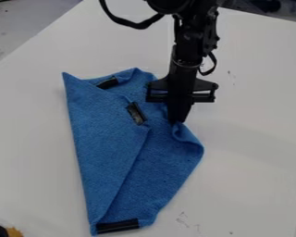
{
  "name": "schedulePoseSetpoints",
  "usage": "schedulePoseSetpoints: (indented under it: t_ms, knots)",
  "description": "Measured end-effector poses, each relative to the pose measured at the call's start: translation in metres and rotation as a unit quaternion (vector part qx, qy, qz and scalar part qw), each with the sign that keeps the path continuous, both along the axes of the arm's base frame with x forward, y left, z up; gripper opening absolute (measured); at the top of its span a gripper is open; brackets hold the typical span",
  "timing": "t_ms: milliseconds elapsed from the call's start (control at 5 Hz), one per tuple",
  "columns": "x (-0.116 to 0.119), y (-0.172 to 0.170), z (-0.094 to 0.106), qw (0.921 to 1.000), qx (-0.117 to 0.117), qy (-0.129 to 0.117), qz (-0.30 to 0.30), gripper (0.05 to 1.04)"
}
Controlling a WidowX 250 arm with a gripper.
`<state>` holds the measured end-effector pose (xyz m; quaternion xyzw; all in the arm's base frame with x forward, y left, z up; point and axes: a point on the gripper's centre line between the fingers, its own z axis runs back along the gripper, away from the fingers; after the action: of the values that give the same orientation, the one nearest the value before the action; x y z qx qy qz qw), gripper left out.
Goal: Unfold the cloth from bottom left to top right
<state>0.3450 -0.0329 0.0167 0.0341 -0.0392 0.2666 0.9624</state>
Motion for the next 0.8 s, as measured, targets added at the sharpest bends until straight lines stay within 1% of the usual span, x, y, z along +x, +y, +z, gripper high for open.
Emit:
schedulePoseSetpoints:
  t_ms: [200, 400, 600, 800]
  knots:
    - [0.006, -0.007, -0.007, 0.9996, -0.023, -0.015, 0.004, 0.055]
    - [0.011, -0.01, -0.009, 0.9992, -0.032, -0.023, 0.002, 0.076]
    - [0.024, -0.016, -0.012, 0.9983, -0.043, -0.04, -0.001, 0.217]
    - [0.036, -0.028, -0.014, 0.9967, -0.058, -0.057, -0.003, 0.469]
